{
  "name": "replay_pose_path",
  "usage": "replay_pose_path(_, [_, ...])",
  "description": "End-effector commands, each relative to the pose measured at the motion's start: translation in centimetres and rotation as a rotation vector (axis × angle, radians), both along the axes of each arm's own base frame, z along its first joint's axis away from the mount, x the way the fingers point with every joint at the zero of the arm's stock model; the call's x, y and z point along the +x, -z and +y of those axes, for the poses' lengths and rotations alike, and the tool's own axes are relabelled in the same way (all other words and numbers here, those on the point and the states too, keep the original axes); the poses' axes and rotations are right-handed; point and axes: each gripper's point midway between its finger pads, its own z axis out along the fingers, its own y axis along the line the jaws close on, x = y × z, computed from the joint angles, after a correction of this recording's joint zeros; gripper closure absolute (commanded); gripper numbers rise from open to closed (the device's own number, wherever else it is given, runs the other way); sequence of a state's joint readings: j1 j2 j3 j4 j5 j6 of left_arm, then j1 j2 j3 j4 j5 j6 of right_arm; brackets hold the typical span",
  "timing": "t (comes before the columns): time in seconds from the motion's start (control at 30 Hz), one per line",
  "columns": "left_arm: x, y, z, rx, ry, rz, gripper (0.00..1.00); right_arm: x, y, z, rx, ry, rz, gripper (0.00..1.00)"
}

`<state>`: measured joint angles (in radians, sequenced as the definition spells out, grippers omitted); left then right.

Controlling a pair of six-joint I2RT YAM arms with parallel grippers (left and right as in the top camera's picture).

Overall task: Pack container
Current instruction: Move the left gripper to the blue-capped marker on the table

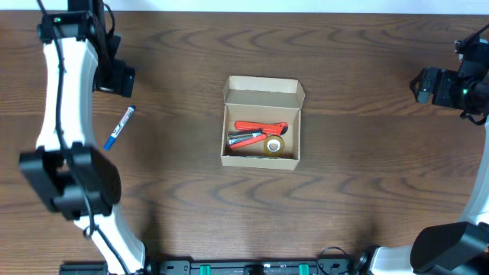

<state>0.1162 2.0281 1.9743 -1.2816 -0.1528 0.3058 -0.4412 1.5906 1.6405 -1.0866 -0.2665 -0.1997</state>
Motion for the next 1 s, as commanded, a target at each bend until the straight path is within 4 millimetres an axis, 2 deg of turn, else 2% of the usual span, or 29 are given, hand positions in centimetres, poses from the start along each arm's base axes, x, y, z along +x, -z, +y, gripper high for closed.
replay_pose_path(0.0, [-0.1, 2.0, -0.3, -0.079, -0.035, 0.041, 0.04, 0.0, 0.3, 0.4, 0.011, -0.016, 0.008, 0.01])
replay_pose_path(0.13, [0.4, 4.3, -1.1, -0.137, -0.007, 0.083, 0.00, -0.1, 0.3, 0.4, 0.012, -0.016, 0.009, 0.01])
replay_pose_path(0.2, [0.3, 5.4, -2.3, -0.198, 0.079, 0.121, 0.16, -0.1, 0.3, 0.4, 0.012, -0.016, 0.009, 0.01])
replay_pose_path(0.27, [0.1, 6.1, -3.0, -0.236, 0.137, 0.146, 0.18, -0.1, 0.3, 0.4, 0.012, -0.016, 0.010, 0.01])
replay_pose_path(0.37, [-0.2, 7.3, -3.5, -0.266, 0.199, 0.181, 0.15, -0.1, 0.3, 0.4, 0.013, -0.016, 0.012, 0.01])
replay_pose_path(0.73, [-2.4, 10.3, -2.0, -0.349, 0.168, 0.238, 0.13, -0.4, 0.5, 0.5, 0.007, -0.031, 0.023, 0.01])
replay_pose_path(0.97, [-3.3, 12.2, -1.5, -0.386, 0.142, 0.246, 0.08, -0.5, 0.6, 0.4, 0.000, -0.026, 0.030, 0.01])
